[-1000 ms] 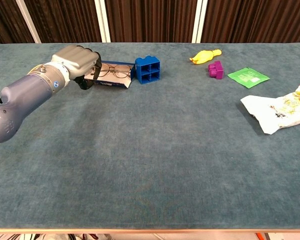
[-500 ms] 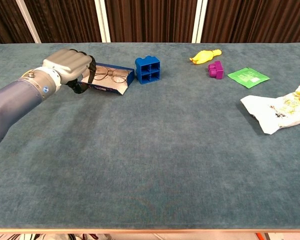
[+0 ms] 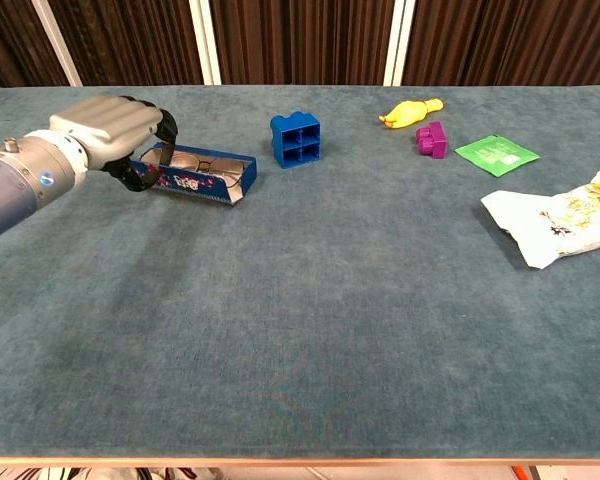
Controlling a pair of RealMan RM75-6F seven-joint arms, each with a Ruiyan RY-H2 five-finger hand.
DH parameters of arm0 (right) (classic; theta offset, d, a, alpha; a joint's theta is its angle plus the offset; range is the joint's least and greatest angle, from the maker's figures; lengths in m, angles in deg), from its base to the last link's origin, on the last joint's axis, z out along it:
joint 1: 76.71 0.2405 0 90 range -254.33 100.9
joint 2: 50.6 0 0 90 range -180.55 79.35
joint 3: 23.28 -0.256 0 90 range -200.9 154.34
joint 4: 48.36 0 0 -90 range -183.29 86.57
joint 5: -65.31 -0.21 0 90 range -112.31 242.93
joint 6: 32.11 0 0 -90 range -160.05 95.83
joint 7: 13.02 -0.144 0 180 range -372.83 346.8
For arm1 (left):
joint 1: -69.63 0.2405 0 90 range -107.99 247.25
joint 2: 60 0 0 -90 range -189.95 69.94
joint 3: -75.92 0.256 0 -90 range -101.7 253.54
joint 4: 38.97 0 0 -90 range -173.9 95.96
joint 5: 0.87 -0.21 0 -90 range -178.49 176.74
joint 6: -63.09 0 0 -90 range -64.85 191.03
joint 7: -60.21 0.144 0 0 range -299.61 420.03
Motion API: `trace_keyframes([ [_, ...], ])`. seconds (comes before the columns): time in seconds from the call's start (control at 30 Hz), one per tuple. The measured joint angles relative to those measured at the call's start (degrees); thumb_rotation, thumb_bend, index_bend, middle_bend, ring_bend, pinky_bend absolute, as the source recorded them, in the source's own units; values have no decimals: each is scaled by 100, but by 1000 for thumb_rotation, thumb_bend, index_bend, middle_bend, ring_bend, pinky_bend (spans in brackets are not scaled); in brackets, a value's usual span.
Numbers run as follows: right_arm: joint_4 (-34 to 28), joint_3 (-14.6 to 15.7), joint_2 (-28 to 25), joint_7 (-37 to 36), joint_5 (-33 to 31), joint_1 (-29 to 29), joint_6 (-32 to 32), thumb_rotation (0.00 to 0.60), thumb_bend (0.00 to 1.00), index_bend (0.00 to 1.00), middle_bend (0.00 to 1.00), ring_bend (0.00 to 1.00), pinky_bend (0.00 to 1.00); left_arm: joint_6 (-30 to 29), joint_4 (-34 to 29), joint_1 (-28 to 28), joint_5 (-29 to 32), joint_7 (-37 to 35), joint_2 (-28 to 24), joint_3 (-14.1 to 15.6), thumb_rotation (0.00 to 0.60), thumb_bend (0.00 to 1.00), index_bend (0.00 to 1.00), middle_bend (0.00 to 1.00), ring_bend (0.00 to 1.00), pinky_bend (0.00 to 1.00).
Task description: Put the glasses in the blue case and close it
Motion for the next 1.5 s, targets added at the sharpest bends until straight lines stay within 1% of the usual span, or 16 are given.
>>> trace_keyframes([
  [0.13,-4,-2,-5,-2,-13,2,-9,600,260,21,0,162,317,29,-76,-100,147,166,-52,-90,600,470,609,185,85,97],
  [0.27,-8,-3,-7,2,-34,5,-25,600,260,21,0,162,316,137,66,-254,166,165,-19,-137,600,470,609,185,85,96],
  [0.6,-30,-8,-9,26,-75,8,-40,600,260,21,0,162,317,350,821,-702,218,221,330,-250,600,470,609,185,85,96],
  [0.9,-42,0,-26,22,-74,5,-44,600,260,21,0,162,317,646,1569,-970,470,367,697,-307,600,470,610,185,85,96],
  [1.2,-38,6,-19,27,-73,8,-52,600,260,21,0,162,317,628,2084,-1163,385,143,965,-345,600,469,612,185,85,96],
  [1.5,-56,14,-34,27,-80,4,-59,600,260,21,0,162,317,794,2505,-1294,360,2,1155,-356,600,470,610,185,85,96],
])
